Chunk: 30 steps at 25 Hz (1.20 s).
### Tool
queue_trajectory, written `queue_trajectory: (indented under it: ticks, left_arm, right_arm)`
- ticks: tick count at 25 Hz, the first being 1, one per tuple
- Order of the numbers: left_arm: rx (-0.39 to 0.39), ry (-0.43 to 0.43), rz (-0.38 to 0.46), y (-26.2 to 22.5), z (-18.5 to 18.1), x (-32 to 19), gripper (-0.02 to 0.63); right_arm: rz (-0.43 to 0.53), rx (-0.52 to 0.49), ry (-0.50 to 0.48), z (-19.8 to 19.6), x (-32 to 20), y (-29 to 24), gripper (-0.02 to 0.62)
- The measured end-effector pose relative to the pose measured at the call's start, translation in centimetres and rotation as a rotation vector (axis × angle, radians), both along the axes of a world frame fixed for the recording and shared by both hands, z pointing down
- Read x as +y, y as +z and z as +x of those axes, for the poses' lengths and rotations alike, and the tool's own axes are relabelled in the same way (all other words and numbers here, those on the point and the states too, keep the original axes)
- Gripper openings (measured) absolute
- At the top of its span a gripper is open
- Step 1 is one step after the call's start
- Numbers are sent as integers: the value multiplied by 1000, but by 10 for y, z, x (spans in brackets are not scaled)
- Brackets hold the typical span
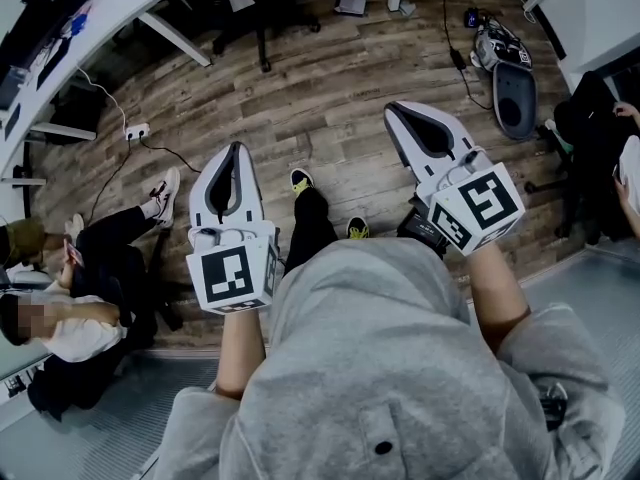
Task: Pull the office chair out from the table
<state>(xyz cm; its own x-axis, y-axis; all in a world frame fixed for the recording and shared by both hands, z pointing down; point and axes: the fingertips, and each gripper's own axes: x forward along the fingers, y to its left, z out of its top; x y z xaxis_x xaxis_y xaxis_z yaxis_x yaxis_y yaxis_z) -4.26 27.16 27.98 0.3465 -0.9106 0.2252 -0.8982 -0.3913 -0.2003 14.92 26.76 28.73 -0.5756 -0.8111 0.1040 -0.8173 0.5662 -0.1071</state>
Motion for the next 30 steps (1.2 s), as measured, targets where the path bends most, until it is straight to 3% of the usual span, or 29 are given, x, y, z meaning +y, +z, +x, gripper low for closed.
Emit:
queue_trajectory:
  ticks: [11,30]
  left_arm:
    - [34,37,12,3,-9,-33,12]
    - [103,-2,-74,25,-56,-166,12]
  right_arm:
    - [19,93,-26,-28,-31,5,34]
    - [-50,171,-69,-76,-168,28,34]
